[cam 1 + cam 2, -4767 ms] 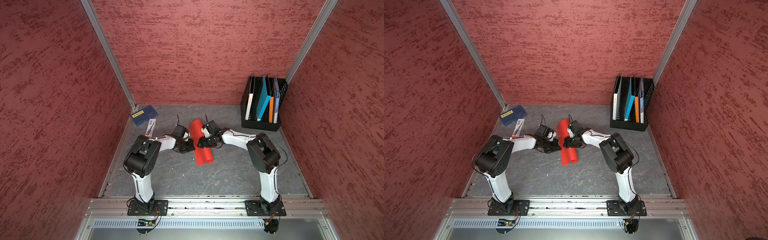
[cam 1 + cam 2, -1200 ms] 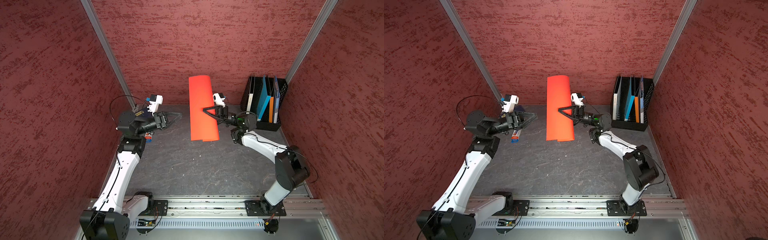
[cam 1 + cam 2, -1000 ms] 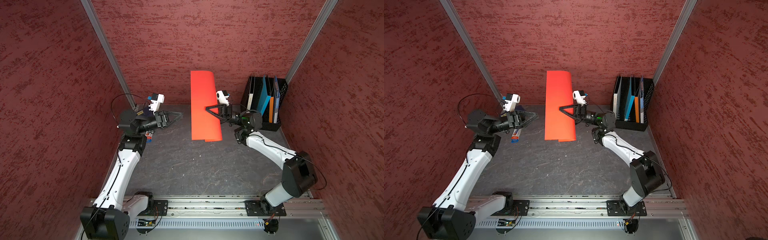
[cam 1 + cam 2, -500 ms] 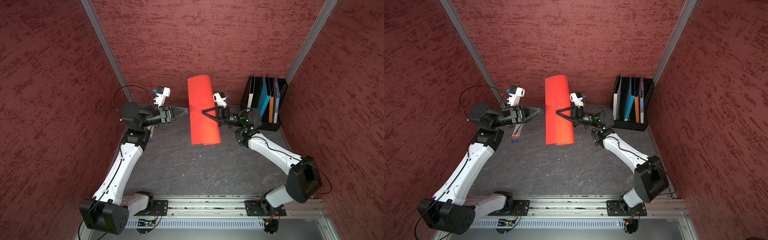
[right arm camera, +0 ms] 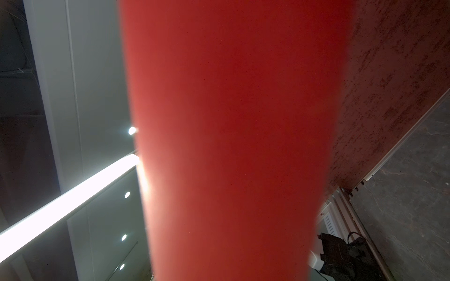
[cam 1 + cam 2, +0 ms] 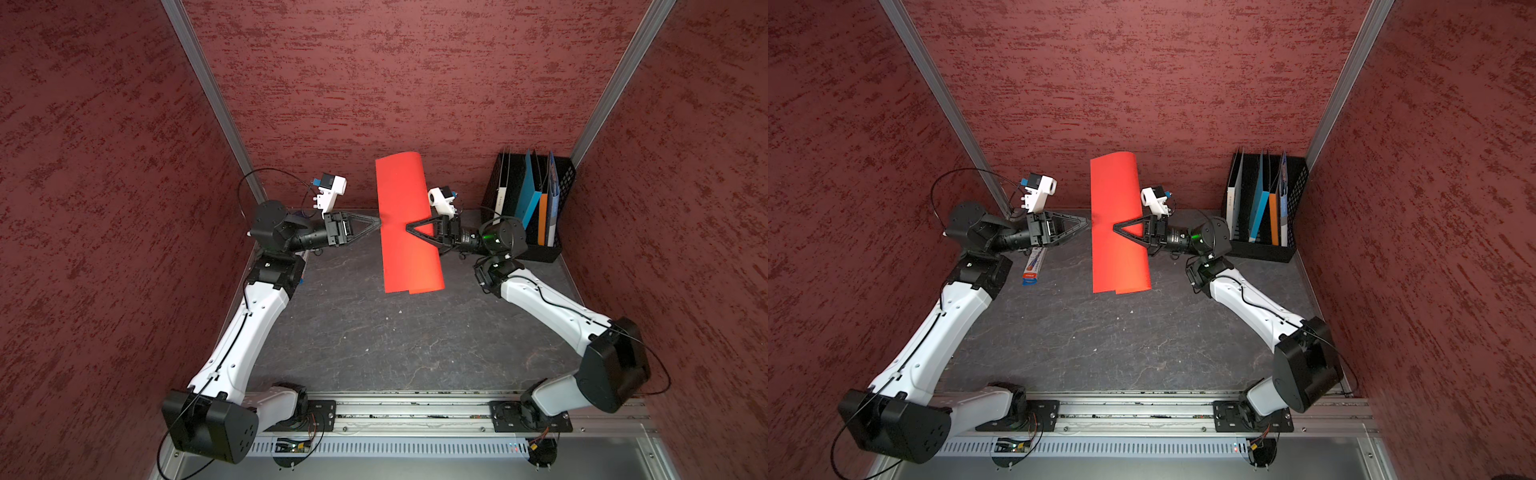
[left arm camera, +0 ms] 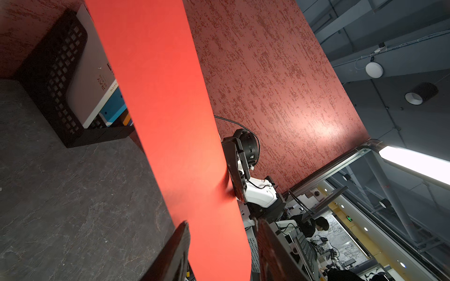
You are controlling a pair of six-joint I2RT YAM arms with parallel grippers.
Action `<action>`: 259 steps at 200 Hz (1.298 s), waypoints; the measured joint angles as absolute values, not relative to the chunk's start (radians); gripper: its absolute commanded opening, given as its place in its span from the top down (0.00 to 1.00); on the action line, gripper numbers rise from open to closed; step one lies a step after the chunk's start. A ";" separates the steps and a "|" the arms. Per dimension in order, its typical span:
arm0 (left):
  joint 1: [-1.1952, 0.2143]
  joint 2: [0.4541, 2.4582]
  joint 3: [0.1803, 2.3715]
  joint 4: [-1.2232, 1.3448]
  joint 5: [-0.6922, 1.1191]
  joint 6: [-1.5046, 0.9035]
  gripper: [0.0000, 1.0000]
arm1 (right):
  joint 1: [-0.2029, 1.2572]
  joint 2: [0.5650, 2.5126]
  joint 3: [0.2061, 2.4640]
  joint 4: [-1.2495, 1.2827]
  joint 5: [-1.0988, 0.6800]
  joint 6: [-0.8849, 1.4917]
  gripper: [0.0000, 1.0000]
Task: Fold the rectangular paper in half along the long edge
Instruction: Fold the paper.
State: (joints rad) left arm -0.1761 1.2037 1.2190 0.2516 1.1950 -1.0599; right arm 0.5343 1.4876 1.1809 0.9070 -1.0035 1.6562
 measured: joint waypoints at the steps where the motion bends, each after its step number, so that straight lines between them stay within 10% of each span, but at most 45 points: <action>1: -0.176 1.204 1.220 0.250 1.195 -1.059 0.53 | 0.534 1.487 1.181 0.906 -1.004 1.655 0.66; 160: -0.183 1.227 1.260 0.144 1.188 -0.983 0.53 | 0.535 1.433 1.179 0.820 -1.013 1.599 0.66; 259: -0.213 1.252 1.261 0.193 1.182 -1.015 0.91 | 0.540 1.434 1.160 0.822 -1.012 1.592 0.62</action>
